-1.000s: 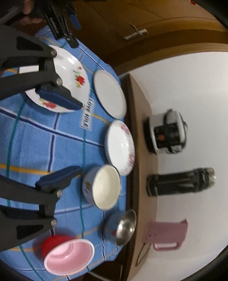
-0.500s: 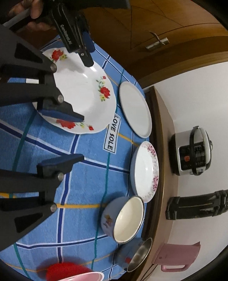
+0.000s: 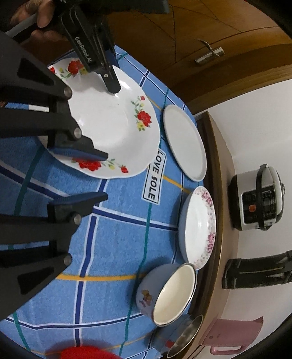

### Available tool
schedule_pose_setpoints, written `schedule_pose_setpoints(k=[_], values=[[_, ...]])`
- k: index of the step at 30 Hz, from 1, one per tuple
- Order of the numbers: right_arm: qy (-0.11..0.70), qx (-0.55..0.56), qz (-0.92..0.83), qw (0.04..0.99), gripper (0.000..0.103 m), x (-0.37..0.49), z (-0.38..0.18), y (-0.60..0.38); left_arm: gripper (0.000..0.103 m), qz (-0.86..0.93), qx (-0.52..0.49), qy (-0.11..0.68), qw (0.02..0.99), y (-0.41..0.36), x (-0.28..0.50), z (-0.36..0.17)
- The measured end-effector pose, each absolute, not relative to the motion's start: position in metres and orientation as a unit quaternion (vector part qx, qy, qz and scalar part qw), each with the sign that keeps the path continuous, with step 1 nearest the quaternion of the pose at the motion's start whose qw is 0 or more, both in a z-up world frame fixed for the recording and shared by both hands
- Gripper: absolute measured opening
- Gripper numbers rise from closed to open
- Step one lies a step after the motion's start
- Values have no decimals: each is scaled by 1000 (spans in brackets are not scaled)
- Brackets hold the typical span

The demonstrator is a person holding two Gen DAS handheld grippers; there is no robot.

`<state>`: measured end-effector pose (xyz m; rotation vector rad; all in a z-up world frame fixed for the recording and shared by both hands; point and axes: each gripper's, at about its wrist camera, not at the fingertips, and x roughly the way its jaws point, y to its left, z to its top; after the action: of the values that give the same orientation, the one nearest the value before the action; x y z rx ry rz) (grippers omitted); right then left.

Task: Organize plates and bowls
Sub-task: 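Lift the red-flower plate with the left gripper toward the grey plate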

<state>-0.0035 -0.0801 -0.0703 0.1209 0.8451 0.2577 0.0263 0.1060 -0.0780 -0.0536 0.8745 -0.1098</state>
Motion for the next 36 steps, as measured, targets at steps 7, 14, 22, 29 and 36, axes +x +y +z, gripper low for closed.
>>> schedule_pose_setpoints(k=[7,14,22,29,36], values=[[415,60,139,897,20,2,-74,-75,36,-66,-28,426,902,108,29,-81],[417,65,144,895,19,3,-75,-73,36,-67,-31,424,902,109,29,-82],[414,55,143,897,20,2,-76,-71,35,-56,-31,419,906,108,28,-81],[420,66,143,894,19,2,-76,-73,35,-63,-25,418,906,108,28,-80],[416,70,139,896,18,5,-71,-75,35,-65,-37,416,906,108,33,-78]])
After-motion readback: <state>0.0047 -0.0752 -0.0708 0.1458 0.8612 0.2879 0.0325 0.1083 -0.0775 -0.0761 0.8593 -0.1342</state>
